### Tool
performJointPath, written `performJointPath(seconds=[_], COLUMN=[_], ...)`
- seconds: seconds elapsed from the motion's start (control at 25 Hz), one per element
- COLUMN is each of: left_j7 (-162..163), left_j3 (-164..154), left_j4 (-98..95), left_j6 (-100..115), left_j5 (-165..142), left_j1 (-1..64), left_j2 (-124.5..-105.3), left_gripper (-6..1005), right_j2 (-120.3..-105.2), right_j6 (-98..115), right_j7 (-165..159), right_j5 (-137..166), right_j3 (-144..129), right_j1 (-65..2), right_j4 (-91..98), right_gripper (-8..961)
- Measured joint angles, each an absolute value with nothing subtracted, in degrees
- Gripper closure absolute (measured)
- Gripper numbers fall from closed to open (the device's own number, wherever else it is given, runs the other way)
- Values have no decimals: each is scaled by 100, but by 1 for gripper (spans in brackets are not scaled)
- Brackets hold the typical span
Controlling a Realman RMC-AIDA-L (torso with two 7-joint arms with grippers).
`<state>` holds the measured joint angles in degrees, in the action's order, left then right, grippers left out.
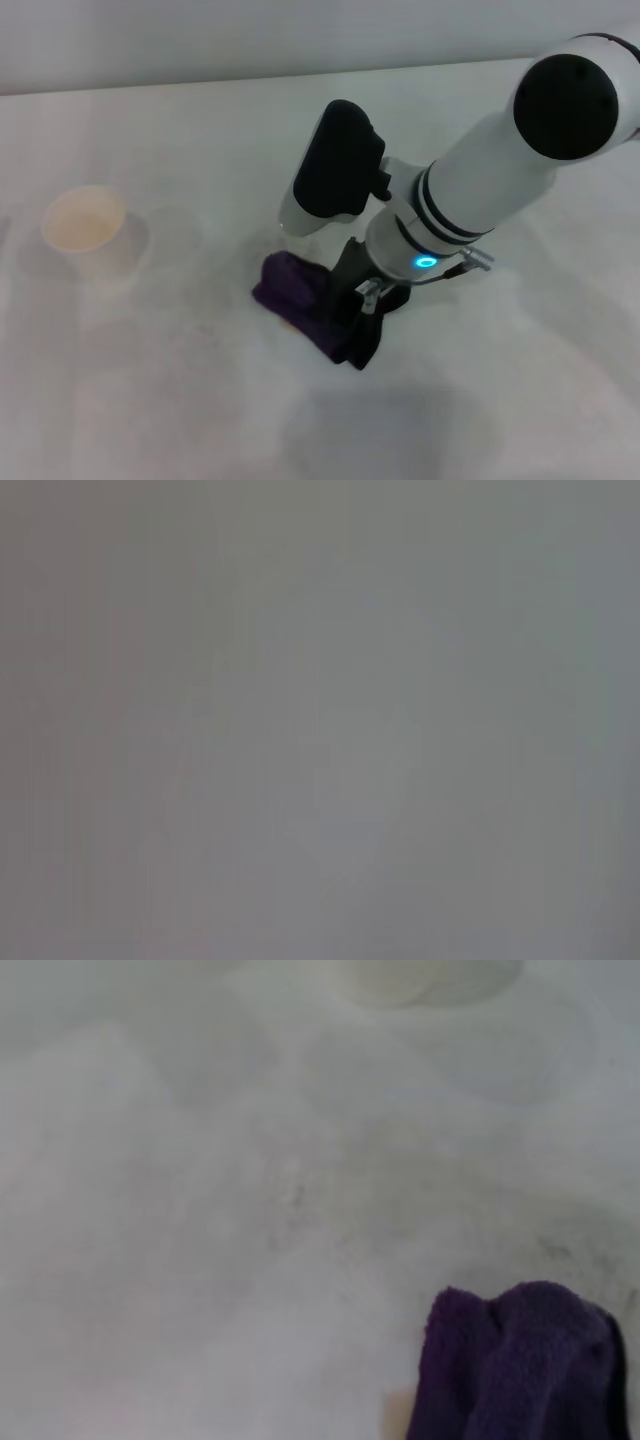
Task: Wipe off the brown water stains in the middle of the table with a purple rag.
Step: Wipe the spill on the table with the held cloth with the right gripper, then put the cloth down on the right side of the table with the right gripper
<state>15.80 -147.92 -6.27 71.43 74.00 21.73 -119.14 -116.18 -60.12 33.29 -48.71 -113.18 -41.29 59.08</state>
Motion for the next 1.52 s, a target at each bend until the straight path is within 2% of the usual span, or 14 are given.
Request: performJointPath(seconds=[0.28, 0.68, 1.16, 1.52], left_j7=[1582, 1582, 1568, 1559], left_j3=[-14792, -14792, -14789, -14782], left_j4=[-599, -585, -571, -512], left_j6=[7091, 7046, 7030, 7035], left_j5=[7400, 7400, 7402, 7608], left_j1=[2219, 2227, 2238, 2226], left_j2=[-11910, -11909, -11900, -11900], left_gripper=[109, 108, 108, 108], right_j2=[-11621, -11566, -11499, -11500], right_j6=[-6004, -4931, -5238, -5840], right_j7=[4305, 4411, 4474, 4474], right_j5=[-6127, -6181, -5199, -5176], right_j3=[-11395, -10934, -9140, -8717], right_j1=[-4125, -4054, -3334, -2444], right_j4=[5698, 4905, 5301, 6284], right_gripper=[867, 870, 851, 835])
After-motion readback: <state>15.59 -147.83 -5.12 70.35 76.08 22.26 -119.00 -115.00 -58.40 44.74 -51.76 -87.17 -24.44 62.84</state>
